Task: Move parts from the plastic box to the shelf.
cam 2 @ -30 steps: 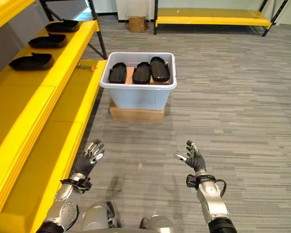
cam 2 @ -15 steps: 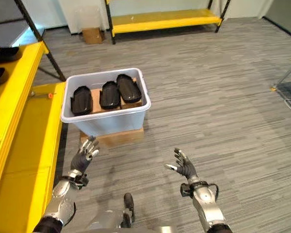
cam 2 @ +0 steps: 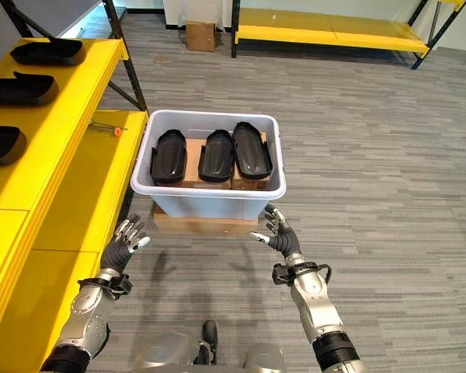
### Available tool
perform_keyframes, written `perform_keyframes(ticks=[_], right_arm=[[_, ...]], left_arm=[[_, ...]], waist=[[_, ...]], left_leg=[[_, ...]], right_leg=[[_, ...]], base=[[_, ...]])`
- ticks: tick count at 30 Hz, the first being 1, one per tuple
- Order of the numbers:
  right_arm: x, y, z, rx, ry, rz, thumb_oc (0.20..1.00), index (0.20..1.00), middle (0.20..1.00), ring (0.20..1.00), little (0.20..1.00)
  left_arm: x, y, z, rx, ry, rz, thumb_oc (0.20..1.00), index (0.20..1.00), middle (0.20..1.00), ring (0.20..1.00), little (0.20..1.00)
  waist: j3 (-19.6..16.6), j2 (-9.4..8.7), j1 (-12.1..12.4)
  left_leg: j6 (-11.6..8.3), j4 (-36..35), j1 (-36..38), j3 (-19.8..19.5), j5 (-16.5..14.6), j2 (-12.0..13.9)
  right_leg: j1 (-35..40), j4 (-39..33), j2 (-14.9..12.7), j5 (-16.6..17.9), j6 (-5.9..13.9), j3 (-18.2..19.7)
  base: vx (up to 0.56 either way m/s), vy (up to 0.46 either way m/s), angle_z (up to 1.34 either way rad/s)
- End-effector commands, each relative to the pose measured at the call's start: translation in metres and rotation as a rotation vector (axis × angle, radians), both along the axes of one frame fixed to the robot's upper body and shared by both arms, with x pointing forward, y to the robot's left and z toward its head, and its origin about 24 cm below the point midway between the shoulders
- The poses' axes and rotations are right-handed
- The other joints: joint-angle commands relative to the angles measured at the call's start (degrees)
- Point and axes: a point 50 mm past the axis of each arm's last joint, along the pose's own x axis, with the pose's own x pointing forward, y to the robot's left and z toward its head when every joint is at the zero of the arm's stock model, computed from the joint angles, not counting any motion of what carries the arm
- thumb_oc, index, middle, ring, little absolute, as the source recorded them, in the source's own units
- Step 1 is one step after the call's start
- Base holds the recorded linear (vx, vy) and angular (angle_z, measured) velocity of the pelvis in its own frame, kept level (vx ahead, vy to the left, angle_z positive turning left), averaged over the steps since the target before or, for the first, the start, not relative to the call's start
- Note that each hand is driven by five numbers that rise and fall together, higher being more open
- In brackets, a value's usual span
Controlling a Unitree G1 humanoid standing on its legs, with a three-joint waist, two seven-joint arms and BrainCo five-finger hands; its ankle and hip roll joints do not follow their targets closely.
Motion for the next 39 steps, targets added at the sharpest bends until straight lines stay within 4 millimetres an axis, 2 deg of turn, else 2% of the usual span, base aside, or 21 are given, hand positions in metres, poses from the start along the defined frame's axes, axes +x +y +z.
perform_keyframes(ticks=[1,3,4,5,8,10,11,14,21,24,25,31,32,34,35,37,38,39], right_arm=[[0.005,-0.004,0.015,0.002,-0.101,-0.010,1.000,1.000,1.000,1.000,1.000],[0.007,-0.006,0.018,-0.001,-0.114,-0.006,1.000,1.000,1.000,1.000,1.000],[0.006,-0.010,0.020,-0.006,-0.121,-0.007,1.000,1.000,1.000,1.000,1.000],[0.006,-0.010,0.021,-0.008,-0.121,-0.009,1.000,1.000,1.000,1.000,1.000],[0.001,-0.015,0.019,-0.020,-0.107,-0.041,1.000,1.000,1.000,1.000,1.000],[-0.003,-0.021,0.014,-0.029,-0.079,-0.072,1.000,1.000,1.000,1.000,1.000],[-0.003,-0.022,0.011,-0.031,-0.071,-0.084,1.000,1.000,1.000,1.000,1.000],[-0.004,-0.024,0.007,-0.035,-0.045,-0.107,1.000,1.000,1.000,1.000,1.000],[-0.004,-0.025,0.009,-0.042,-0.059,-0.130,1.000,1.000,1.000,1.000,1.000],[-0.004,-0.027,0.010,-0.049,-0.067,-0.136,1.000,1.000,1.000,1.000,1.000],[-0.005,-0.030,0.010,-0.054,-0.069,-0.149,1.000,1.000,1.000,1.000,1.000],[-0.009,-0.035,0.009,-0.075,-0.074,-0.165,1.000,1.000,1.000,1.000,1.000],[-0.010,-0.036,0.009,-0.074,-0.070,-0.169,1.000,1.000,1.000,1.000,1.000],[-0.012,-0.038,0.007,-0.072,-0.066,-0.176,1.000,1.000,1.000,1.000,1.000],[-0.014,-0.040,0.006,-0.076,-0.066,-0.181,1.000,1.000,1.000,1.000,1.000],[-0.016,-0.042,0.007,-0.083,-0.072,-0.189,1.000,1.000,1.000,1.000,1.000],[-0.016,-0.043,0.008,-0.085,-0.074,-0.198,1.000,1.000,1.000,1.000,1.000],[-0.015,-0.047,0.009,-0.089,-0.081,-0.210,1.000,1.000,1.000,1.000,1.000]], left_arm=[[0.001,0.001,0.014,0.028,-0.082,0.000,1.000,1.000,1.000,1.000,1.000],[0.003,0.002,0.016,0.031,-0.093,-0.002,1.000,1.000,1.000,1.000,1.000],[0.003,0.003,0.018,0.037,-0.100,0.002,1.000,1.000,1.000,1.000,1.000],[0.003,0.003,0.019,0.039,-0.102,0.004,1.000,1.000,1.000,1.000,1.000],[-0.003,-0.004,0.014,0.037,-0.095,-0.015,1.000,1.000,1.000,1.000,1.000],[-0.005,-0.011,0.009,0.025,-0.086,-0.051,1.000,1.000,1.000,1.000,1.000],[-0.004,-0.014,0.009,0.022,-0.086,-0.062,1.000,1.000,1.000,1.000,1.000],[-0.004,-0.018,0.009,0.014,-0.081,-0.078,1.000,1.000,1.000,1.000,1.000],[-0.002,-0.022,0.012,0.022,-0.089,-0.117,1.000,1.000,1.000,1.000,1.000],[-0.002,-0.025,0.011,0.015,-0.094,-0.129,1.000,1.000,1.000,1.000,1.000],[-0.001,-0.027,0.013,0.007,-0.101,-0.133,1.000,1.000,1.000,1.000,1.000],[0.002,-0.025,0.019,0.004,-0.148,-0.055,1.000,1.000,1.000,1.000,1.000],[0.002,-0.023,0.021,0.008,-0.160,-0.028,1.000,1.000,1.000,1.000,1.000],[0.004,-0.022,0.024,0.002,-0.179,0.009,1.000,1.000,1.000,1.000,1.000],[0.005,-0.021,0.026,-0.019,-0.188,0.033,1.000,1.000,1.000,1.000,1.000],[0.009,-0.023,0.028,-0.030,-0.184,0.032,1.000,1.000,1.000,1.000,1.000],[0.010,-0.026,0.029,-0.013,-0.194,0.023,1.000,1.000,1.000,1.000,1.000],[0.012,-0.029,0.030,-0.003,-0.208,0.021,1.000,1.000,1.000,1.000,1.000]], waist=[[-1.4,1.66,-0.1],[-0.5,1.86,-0.7],[0.3,1.35,-1.6],[0.4,1.07,-2.1],[1.2,0.52,-4.6],[0.3,0.34,-5.6],[-0.1,0.36,-5.6],[-0.9,0.31,-5.7],[-0.1,0.26,-6.2],[-0.2,0.36,-6.7],[-0.4,0.70,-7.3],[-1.3,1.24,-8.5],[-1.6,1.47,-8.8],[-1.9,1.67,-9.2],[-2.1,2.26,-9.5],[-2.3,2.25,-10.0],[-2.2,2.05,-10.3],[-2.0,1.98,-11.2]], left_leg=[[-5.60,-5.2,-1.5,-0.6,2.8,5.9],[-6.72,-5.6,0.4,-0.7,2.2,6.6],[-7.47,-6.4,2.4,-0.7,1.3,6.5],[-7.62,-6.7,3.3,-1.0,0.8,6.0],[-7.60,-8.8,7.0,-4.9,-0.9,4.6],[-7.90,-9.6,7.7,-6.4,-0.6,4.2],[-8.09,-9.7,7.8,-6.5,-0.6,4.3],[-8.07,-9.4,8.2,-5.9,-1.3,4.0],[-7.70,-5.1,6.8,-2.5,-3.1,4.7],[-7.94,-3.2,7.1,-1.2,-4.5,5.0],[-8.19,-1.9,8.1,-0.3,-5.8,5.2],[-8.69,1.0,9.6,0.8,-7.8,5.1],[-8.93,1.2,10.1,1.2,-8.0,5.0],[-9.87,3.6,9.8,2.6,-6.1,5.8],[-11.11,6.4,10.0,3.5,-5.4,6.8],[-12.72,11.0,8.2,5.4,-2.4,8.9],[-13.53,12.3,7.3,7.2,-0.9,11.3],[-14.32,9.5,7.3,9.9,0.5,15.1]], right_leg=[[-2.1,-12.6,5.1,1.7,-1.47,-1.8],[-4.7,-21.9,5.9,0.4,-2.08,-3.6],[-6.1,-33.1,7.3,1.2,-2.00,-5.0],[-7.8,-36.6,7.5,3.7,-1.48,-4.6],[-12.0,-42.6,9.2,8.4,0.29,-0.2],[-9.3,-46.1,10.2,7.6,-0.62,1.5],[-8.3,-47.0,10.1,7.4,-0.80,1.0],[-7.4,-47.9,10.1,7.5,-0.85,0.4],[-8.4,-44.7,9.4,5.5,-1.47,-1.5],[-8.2,-44.0,9.1,4.8,-1.98,-2.3],[-7.9,-43.3,8.9,4.4,-2.39,-2.8],[-7.9,-41.2,9.2,2.8,-3.56,-3.3],[-7.8,-40.8,9.4,2.2,-3.88,-3.8],[-7.2,-41.2,9.8,1.5,-4.75,-4.6],[-6.4,-40.9,10.5,-0.2,-5.15,-5.1],[-6.0,-41.0,10.4,-1.2,-6.24,-5.7],[-5.9,-40.9,10.0,-1.7,-6.59,-6.0],[-5.9,-40.7,9.0,-1.9,-6.49,-6.0]], base=[[0.08,-0.061,-0.29],[0.12,-0.098,-0.05],[0.19,-0.112,0.05],[0.21,-0.090,-0.06],[0.30,-0.053,0.28],[0.30,-0.064,0.61],[0.25,-0.064,0.84],[0.23,-0.064,0.61],[0.16,-0.081,0.12],[0.19,-0.083,0.03],[0.22,-0.088,0.10],[0.16,-0.067,0.05],[0.15,-0.088,0.02],[0.12,-0.073,0.00],[0.12,-0.078,0.08],[0.06,-0.070,0.19],[0.02,0.052,0.21],[0.06,0.190,0.32]])
